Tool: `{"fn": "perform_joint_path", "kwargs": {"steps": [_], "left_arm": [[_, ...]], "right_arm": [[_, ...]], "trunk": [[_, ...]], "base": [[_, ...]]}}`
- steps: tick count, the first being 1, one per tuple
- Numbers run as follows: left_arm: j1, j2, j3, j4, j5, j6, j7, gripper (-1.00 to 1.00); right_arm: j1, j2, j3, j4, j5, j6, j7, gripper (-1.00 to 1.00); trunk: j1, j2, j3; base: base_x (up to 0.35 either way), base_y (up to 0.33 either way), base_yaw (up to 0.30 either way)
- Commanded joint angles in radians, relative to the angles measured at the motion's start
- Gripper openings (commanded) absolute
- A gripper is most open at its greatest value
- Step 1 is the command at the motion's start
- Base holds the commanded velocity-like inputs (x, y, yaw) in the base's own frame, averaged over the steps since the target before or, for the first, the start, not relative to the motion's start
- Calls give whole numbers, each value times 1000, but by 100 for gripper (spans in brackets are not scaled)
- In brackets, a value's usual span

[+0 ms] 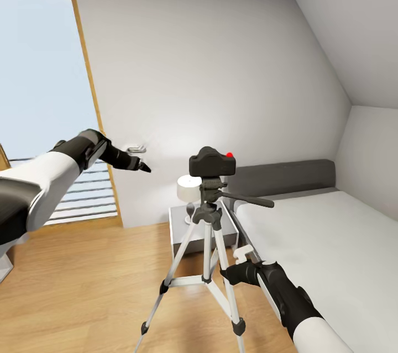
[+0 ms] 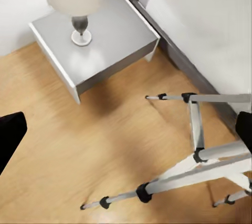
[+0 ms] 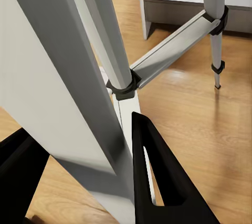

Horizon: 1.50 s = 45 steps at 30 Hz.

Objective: Attach the digital camera to the camera tripod in the bedroom.

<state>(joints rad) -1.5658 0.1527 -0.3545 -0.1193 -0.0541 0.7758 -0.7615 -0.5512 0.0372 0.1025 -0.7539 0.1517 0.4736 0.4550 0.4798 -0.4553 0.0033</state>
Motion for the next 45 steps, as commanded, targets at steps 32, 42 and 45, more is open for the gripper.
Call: {"fn": "perform_joint_path", "kwargs": {"steps": [32, 42, 45], "left_arm": [[878, 145, 7, 117, 825, -543, 309, 100], [1022, 9, 5, 118, 861, -628, 619, 100], [1047, -13, 6, 118, 863, -621, 751, 100]], "right_arm": [[0, -2, 2, 59, 8, -14, 10, -100], [0, -2, 2, 59, 9, -13, 11, -100], [0, -2, 2, 58, 9, -13, 12, -100]], "trunk": [[1, 0, -1], [1, 0, -1], [1, 0, -1]], "base": [[0, 0, 0], [0, 0, 0], [0, 0, 0]]}}
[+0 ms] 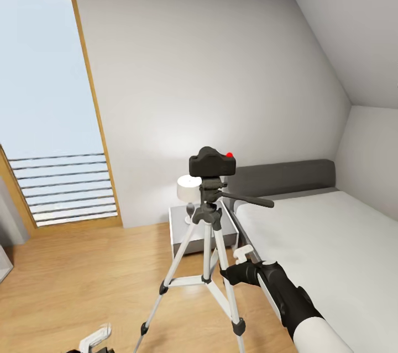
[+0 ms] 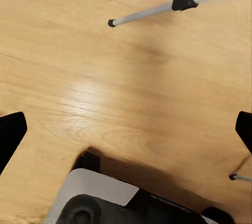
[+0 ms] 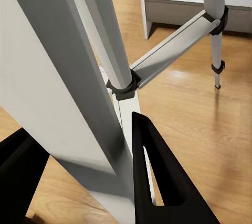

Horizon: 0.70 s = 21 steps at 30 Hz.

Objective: Attach the digital camera to the camera tripod in the bedroom.

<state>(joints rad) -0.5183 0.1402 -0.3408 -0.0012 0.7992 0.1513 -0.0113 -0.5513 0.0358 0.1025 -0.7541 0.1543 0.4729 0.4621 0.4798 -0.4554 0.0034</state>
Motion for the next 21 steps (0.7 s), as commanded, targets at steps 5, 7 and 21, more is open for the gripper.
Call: {"fn": "perform_joint_path", "kwargs": {"steps": [5, 7, 21], "left_arm": [[49, -31, -8, 0, 12, 9, 141, 100], [73, -37, -8, 0, 13, 9, 169, 100], [154, -45, -6, 0, 22, -71, 195, 100]], "right_arm": [[1, 0, 2, 58, 6, -13, 4, -100], [1, 0, 1, 58, 6, -13, 4, -100], [1, -1, 2, 58, 7, -13, 0, -100]], "trunk": [[1, 0, -1], [1, 0, -1], [1, 0, -1]], "base": [[0, 0, 0], [0, 0, 0], [0, 0, 0]]}}
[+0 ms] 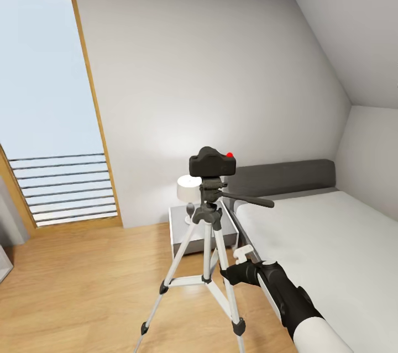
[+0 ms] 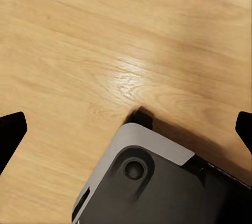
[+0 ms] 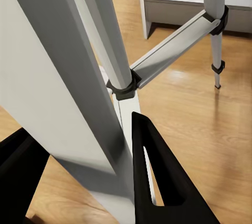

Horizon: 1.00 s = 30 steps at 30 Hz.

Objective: Attach the digital camera to the camera tripod in the bedroom.

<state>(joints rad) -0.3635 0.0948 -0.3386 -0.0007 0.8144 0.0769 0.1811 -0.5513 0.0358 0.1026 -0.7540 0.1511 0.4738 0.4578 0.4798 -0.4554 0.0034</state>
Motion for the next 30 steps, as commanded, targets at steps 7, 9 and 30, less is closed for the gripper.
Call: {"fn": "perform_joint_path", "kwargs": {"steps": [7, 9, 30], "left_arm": [[22, -1, -8, 1, 96, 0, 11, 100], [30, -1, -8, 1, 115, 1, 11, 100], [130, -14, -8, -1, 155, -49, -2, 100]], "right_arm": [[1, 0, 2, 58, 13, -14, 5, -100], [1, 0, 2, 58, 13, -14, 5, -100], [1, 1, 1, 58, 8, -12, 3, 100]], "trunk": [[1, 0, -1], [1, 0, -1], [1, 0, -1]], "base": [[0, 0, 0], [0, 0, 0], [0, 0, 0]]}}
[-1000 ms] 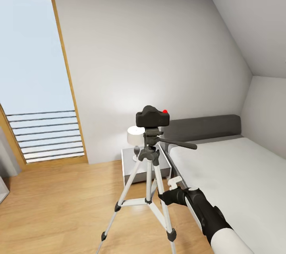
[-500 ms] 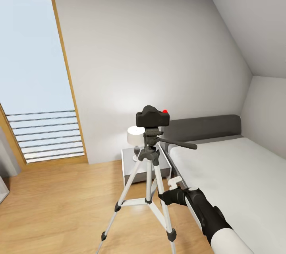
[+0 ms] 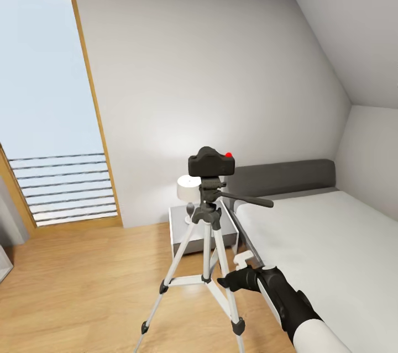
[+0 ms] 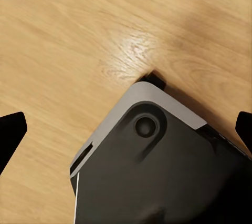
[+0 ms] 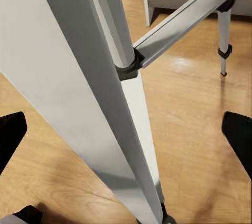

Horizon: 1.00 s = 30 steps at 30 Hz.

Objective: Attach the digital camera to the camera tripod in the bedroom.

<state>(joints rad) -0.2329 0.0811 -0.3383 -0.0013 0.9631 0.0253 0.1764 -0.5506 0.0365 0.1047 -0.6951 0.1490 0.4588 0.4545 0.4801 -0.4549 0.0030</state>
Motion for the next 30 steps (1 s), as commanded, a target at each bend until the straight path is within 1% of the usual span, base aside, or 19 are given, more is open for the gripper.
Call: {"fn": "perform_joint_path", "kwargs": {"steps": [1, 7, 14, 18, 21, 30], "left_arm": [[0, 0, -8, 0, 6, 3, 3, 100], [0, 0, -8, 0, 6, 1, 3, 100], [0, 0, -8, 0, 5, -42, 2, 100], [0, 0, -8, 0, 5, -48, 3, 100], [0, 0, -8, 0, 6, -50, 3, 100], [0, -1, -9, 0, 5, -51, 3, 100]], "right_arm": [[0, 0, -1, -1, 10, 3, 7, 100], [0, 0, -1, -1, 10, 3, 7, 100], [0, 0, -1, -1, 10, 2, 7, 100], [0, 0, -2, -1, 10, 2, 7, 100], [0, 0, -2, -1, 10, 1, 6, 100], [0, -1, -2, -1, 11, 1, 9, 100]], "trunk": [[0, -1, 0], [0, -1, 0], [0, -1, 0], [0, -1, 0], [0, -1, 0], [0, -1, 0]], "base": [[0, 0, 0], [0, 0, 0], [0, 0, 0], [-62, 0, 0], [-219, 0, 0], [-334, 0, 0]]}}
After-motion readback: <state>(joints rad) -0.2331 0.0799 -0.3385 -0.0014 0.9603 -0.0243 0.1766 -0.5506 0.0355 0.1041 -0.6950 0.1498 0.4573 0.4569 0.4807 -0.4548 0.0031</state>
